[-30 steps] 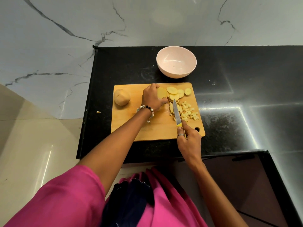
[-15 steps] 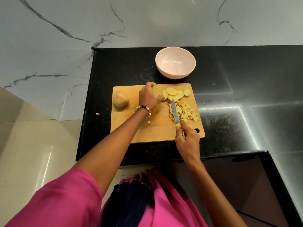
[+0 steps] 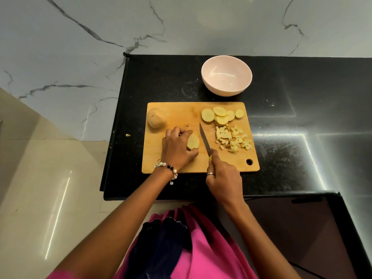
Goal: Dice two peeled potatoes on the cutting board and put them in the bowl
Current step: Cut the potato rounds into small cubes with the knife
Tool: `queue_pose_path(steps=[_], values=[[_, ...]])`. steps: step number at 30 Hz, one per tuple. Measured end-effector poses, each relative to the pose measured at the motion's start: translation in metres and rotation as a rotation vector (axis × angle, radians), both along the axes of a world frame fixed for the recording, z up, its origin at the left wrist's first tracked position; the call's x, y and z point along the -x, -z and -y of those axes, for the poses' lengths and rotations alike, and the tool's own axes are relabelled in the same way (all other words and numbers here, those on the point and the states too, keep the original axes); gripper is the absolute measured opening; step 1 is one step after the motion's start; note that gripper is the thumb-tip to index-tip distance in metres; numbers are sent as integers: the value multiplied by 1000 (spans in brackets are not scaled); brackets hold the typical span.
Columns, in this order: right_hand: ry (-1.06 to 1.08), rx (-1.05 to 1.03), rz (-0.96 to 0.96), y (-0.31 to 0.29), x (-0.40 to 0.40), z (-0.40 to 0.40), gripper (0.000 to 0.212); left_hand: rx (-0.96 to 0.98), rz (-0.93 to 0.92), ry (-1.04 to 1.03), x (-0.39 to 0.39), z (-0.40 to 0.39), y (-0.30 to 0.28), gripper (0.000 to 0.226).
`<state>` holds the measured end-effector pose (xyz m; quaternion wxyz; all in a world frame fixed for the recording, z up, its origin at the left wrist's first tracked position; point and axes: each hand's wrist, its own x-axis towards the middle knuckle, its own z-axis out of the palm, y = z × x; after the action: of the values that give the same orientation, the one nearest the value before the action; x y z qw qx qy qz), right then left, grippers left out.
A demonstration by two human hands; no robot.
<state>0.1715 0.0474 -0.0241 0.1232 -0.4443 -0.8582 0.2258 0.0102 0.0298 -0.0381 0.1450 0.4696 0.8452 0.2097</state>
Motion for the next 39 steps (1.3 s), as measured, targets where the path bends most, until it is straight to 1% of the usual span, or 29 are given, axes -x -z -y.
queue_pose_path(steps=[2,5,10,14,18,19,21,22,24,27,33,37,39], values=[[-10,0,59,0,3,7,50,16,4,13,2,1,2,72],[-3,7,114,-2,4,12,51,-27,81,34,6,3,2,78],[-11,-29,139,1,7,16,51,-179,165,44,10,12,10,73],[-20,-29,224,0,10,21,55,-258,203,12,10,14,16,72],[-42,-81,317,1,16,28,65,-291,225,-16,9,13,17,72],[-49,-125,347,2,18,29,69,-300,227,-23,9,13,17,72],[-48,-212,347,10,21,29,71,-318,224,-31,9,12,17,71],[-63,-216,365,10,24,29,72,-325,221,-33,9,12,18,71],[-109,-156,440,4,26,27,72,-334,211,-36,9,11,19,70],[-148,-132,389,6,24,25,66,-343,189,-37,7,12,21,69],[-157,-99,432,2,12,32,66,-347,177,-38,7,12,22,69],[-132,-8,389,-4,9,29,66,-334,188,-34,7,13,21,69],[-117,-2,341,-8,7,27,64,-332,201,-32,8,13,21,69]])
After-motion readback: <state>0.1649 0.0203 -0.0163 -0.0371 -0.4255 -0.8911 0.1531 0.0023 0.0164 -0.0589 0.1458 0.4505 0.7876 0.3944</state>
